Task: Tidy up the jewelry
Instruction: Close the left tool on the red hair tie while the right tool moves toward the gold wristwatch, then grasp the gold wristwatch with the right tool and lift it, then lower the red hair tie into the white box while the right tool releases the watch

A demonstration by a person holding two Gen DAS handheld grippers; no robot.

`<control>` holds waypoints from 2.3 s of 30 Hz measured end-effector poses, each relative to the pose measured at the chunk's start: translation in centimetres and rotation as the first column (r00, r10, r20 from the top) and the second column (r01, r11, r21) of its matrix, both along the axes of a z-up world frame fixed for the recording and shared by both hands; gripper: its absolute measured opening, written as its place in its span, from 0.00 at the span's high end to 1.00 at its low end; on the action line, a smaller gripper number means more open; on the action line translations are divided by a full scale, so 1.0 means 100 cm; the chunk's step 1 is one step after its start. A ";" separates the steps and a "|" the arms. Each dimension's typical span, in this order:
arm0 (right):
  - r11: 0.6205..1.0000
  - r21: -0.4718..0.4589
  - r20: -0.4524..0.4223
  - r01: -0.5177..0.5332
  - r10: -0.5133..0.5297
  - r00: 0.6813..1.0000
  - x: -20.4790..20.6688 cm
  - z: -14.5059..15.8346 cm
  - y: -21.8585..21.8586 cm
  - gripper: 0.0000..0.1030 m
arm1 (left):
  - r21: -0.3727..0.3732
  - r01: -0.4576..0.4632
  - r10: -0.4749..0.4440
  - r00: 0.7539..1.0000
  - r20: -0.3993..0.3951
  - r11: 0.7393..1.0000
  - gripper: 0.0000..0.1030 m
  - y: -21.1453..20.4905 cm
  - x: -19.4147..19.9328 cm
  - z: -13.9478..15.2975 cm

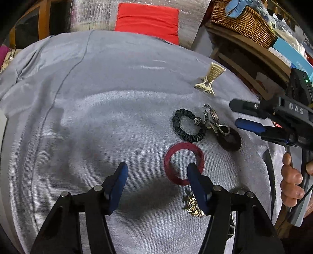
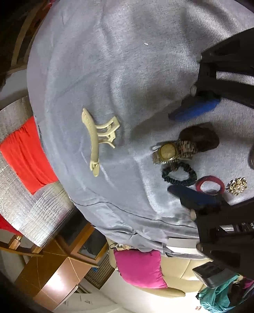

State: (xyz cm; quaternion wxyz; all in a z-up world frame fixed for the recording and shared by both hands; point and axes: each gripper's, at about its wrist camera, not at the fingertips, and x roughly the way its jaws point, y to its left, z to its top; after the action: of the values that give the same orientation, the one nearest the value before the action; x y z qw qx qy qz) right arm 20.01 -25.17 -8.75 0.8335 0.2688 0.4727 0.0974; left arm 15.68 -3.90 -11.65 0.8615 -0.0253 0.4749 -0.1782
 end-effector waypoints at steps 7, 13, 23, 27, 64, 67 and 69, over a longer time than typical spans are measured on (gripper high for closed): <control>0.999 0.036 -0.001 0.027 -0.027 1.000 0.004 -0.004 -0.002 0.51 | 0.043 0.002 -0.003 1.000 0.024 0.999 0.78 -0.017 0.000 -0.008; 0.999 0.044 -0.030 0.030 -0.028 0.999 0.016 -0.013 0.016 0.51 | 0.005 0.010 -0.010 1.000 0.028 1.000 0.93 -0.015 -0.004 -0.001; 0.997 -0.065 -0.037 0.047 -0.050 0.998 0.023 -0.023 0.032 0.74 | -0.006 -0.010 0.010 0.999 0.051 1.000 0.93 0.001 -0.008 0.009; 0.997 -0.042 -0.033 0.063 -0.064 0.997 0.020 -0.025 0.026 0.77 | -0.007 -0.012 0.012 0.998 0.054 1.000 0.93 0.002 -0.008 0.011; 0.997 0.073 0.291 -0.017 -0.005 0.957 -0.027 0.059 0.042 0.77 | 0.018 -0.135 0.128 0.969 0.211 0.991 0.93 0.049 -0.043 0.056; 0.996 0.073 0.320 -0.051 0.025 0.947 -0.031 0.067 0.057 0.77 | 0.013 -0.162 0.155 0.961 0.227 0.987 0.93 0.064 -0.051 0.063; 0.995 0.071 0.331 -0.075 0.048 0.942 -0.034 0.071 0.067 0.77 | 0.000 -0.180 0.175 0.954 0.242 0.984 0.93 0.076 -0.058 0.069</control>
State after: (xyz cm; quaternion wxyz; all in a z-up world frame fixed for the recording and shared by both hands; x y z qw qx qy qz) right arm 16.62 -18.45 -1.68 0.8855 0.2680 0.3308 0.1862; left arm 9.88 3.75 -4.71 0.9254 -0.0367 0.3647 -0.0966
